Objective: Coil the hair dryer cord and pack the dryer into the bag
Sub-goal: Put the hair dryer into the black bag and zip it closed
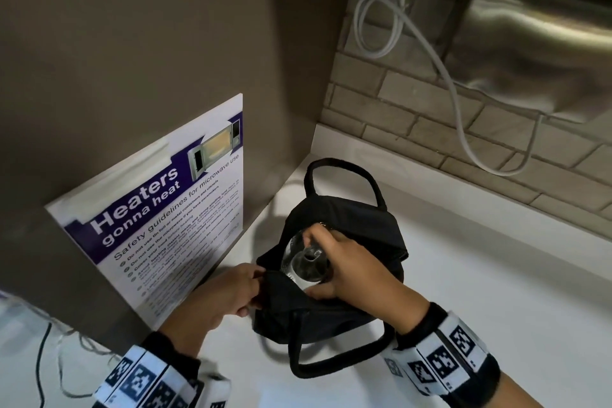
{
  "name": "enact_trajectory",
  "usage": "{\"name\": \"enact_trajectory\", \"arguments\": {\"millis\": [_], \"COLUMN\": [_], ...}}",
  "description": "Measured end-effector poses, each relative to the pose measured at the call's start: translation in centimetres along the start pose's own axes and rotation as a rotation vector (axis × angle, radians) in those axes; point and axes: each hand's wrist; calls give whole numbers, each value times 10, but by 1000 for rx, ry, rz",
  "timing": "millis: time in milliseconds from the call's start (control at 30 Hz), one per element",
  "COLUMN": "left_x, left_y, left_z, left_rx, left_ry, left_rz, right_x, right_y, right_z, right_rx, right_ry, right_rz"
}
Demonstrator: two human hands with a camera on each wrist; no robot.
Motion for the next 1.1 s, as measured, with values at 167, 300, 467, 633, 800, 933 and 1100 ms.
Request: {"name": "enact_trajectory", "arguments": {"millis": [167,300,467,633,800,933,1100], "left_x": [-7,-8,-10,-14,-9,-13,-11], "left_y": [1,4,12,36,48,41,29], "left_z": [1,3,6,26,42,38,22], "left_rx": [72,105,163,347,598,772,834], "left_ry": [-35,-65,16,54,89,-16,161], "left_rz": [-79,-179,-149,-46,-184,-133,-315], "right_x": [7,5,-8,7,18,12,13], "right_y": [-2,-9,-27,-47,-45,-39,-36], "right_z": [6,9,15,18,4,-1,-1], "right_rx": [-19,44,15,-167,-127,-130,-150], "right_ry": [119,75,286,390,484,514,569], "right_rz": [83,153,205,276,193,173,67]}}
Point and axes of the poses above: each hand's wrist, its own z-axis away from the middle knuckle, its own x-axis out of the palm, y = z × x, and after that the axes turned 6 degrees about -y, right-handed
